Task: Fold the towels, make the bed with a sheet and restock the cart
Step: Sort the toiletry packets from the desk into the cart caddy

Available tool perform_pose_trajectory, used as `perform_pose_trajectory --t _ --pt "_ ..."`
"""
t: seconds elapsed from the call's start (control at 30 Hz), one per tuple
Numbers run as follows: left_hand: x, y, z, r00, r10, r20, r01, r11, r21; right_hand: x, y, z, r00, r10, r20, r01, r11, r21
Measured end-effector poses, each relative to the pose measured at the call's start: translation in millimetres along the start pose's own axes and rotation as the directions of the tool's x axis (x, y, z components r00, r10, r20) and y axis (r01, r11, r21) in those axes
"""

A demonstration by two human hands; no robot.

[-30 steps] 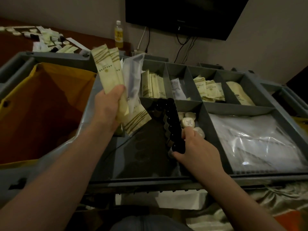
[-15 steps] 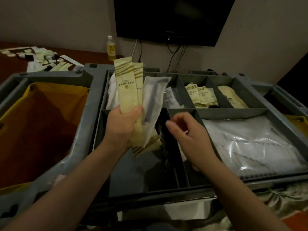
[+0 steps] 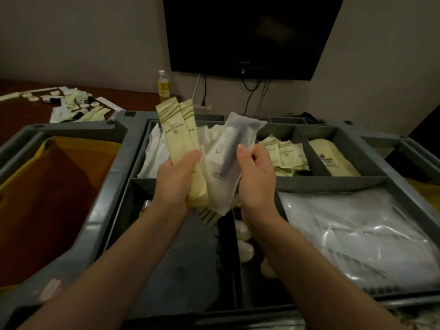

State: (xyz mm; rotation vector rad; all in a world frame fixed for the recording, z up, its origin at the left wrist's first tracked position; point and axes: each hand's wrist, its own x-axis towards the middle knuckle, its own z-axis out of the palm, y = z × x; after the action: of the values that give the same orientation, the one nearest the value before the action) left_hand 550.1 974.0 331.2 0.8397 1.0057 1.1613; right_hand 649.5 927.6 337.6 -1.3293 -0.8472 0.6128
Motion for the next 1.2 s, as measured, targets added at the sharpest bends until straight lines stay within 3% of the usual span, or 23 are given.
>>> perform_pose_trajectory --t 0.13,0.2,0.27,0.37,0.43,0.47,0.53,0.63,0.7,0.77,0.83,0.87,0.93,1.07,1.13,1.2 --pt "12 1 10 0.998 -0.028 -0.060 0.025 0.998 -0.053 45 12 -16 0.988 0.097 -0.119 -0.087 0.992 0.089" --pt "17 2 12 0.993 -0.017 -0.118 0.008 0.997 -0.076 84 19 -24 0.988 0.102 -0.115 -0.100 0.995 0.026" --pt "21 3 15 0.988 -0.008 -0.155 -0.005 0.997 -0.079 129 31 -29 0.993 0.117 -0.009 -0.116 0.972 -0.202" --pt "22 4 19 0.979 0.012 -0.202 -0.020 0.999 -0.039 176 50 -31 0.950 0.255 0.183 -0.099 0.796 -0.597" --pt "20 4 20 0.974 0.029 -0.227 -0.031 0.999 -0.007 183 54 -30 0.925 0.271 0.265 0.012 0.679 -0.734" --pt "19 4 20 0.972 0.039 -0.233 -0.036 0.999 0.017 180 52 -26 0.928 0.221 0.301 0.081 0.667 -0.741" --pt "16 2 20 0.972 0.071 -0.225 -0.055 0.995 0.079 165 36 -13 0.901 0.178 0.396 0.146 0.734 -0.663" --pt "12 0 20 0.976 0.107 -0.190 -0.077 0.984 0.160 141 8 2 0.795 0.300 0.528 0.123 0.772 -0.624" --pt "11 1 19 0.979 0.120 -0.166 -0.086 0.975 0.203 135 -3 2 0.753 0.373 0.542 -0.076 0.867 -0.492" --pt "11 1 18 0.980 0.140 -0.138 -0.102 0.962 0.252 132 -9 -5 0.630 0.460 0.626 -0.373 0.886 -0.276" --pt "11 3 20 0.985 0.141 -0.095 -0.108 0.950 0.294 127 -12 -11 0.573 0.420 0.704 -0.465 0.874 -0.143" --pt "12 3 22 0.988 0.136 -0.071 -0.107 0.944 0.313 125 -11 -12 0.601 0.381 0.703 -0.434 0.894 -0.114" --pt "15 5 28 0.992 0.117 -0.040 -0.098 0.939 0.329 127 -6 -15 0.749 0.297 0.592 -0.321 0.945 -0.068" --pt "27 10 41 0.998 0.041 -0.045 -0.029 0.968 0.247 155 9 -57 0.972 0.164 0.166 -0.178 0.981 0.074" --pt "31 10 45 0.999 0.028 -0.038 -0.019 0.976 0.218 172 22 -89 0.993 0.108 -0.046 -0.107 0.994 0.013" --pt "33 7 51 1.000 0.024 -0.011 -0.021 0.980 0.200 180 36 -119 0.986 0.067 -0.153 -0.097 0.976 -0.195"
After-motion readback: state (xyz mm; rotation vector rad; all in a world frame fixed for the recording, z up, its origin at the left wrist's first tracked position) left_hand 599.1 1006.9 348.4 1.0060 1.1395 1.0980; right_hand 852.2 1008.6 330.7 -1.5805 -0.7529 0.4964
